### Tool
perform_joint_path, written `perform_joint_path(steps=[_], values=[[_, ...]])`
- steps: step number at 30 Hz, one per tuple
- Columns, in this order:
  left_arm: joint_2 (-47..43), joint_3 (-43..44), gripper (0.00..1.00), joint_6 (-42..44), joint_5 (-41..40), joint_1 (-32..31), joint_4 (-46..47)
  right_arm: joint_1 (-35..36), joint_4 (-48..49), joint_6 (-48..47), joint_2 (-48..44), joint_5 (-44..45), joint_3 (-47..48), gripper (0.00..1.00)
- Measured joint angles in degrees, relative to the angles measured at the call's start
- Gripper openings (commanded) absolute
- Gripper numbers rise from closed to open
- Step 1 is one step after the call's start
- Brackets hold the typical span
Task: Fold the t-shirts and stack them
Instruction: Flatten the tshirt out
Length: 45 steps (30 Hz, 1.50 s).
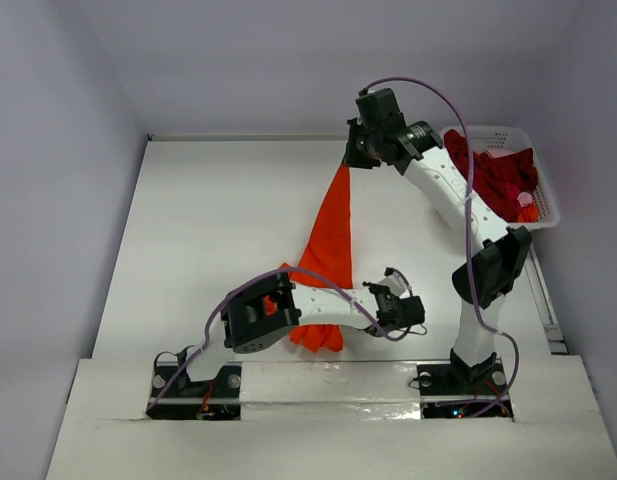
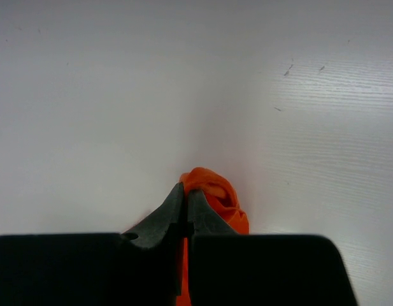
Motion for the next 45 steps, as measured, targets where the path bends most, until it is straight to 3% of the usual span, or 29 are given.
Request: perform_joint_path(steps=[11,19,25,45], values=[[-2.38,5.16,0.0,-4.42,-3.96,1.22,-7.32,0.0,0.31,-0.02,-0.74,1.07,-1.66,0.0],[-13.09,12.72,0.0,-8.61,-6.6,3.23,-13.99,-1.86,-0.39,0.2,-1.36,2.64,-0.09,0.0],[-22.27,12.81,0.0,-10.49,-7.5,9.42,-16.81,-5.16,-1.73,0.17,-2.38,3.5,0.52,0.0],[-37.29,15.13,0.0,-11.08,-10.32,23.63,-18.91,-8.0,-4.0,0.0,-15.28,7.06,-0.85,0.0]])
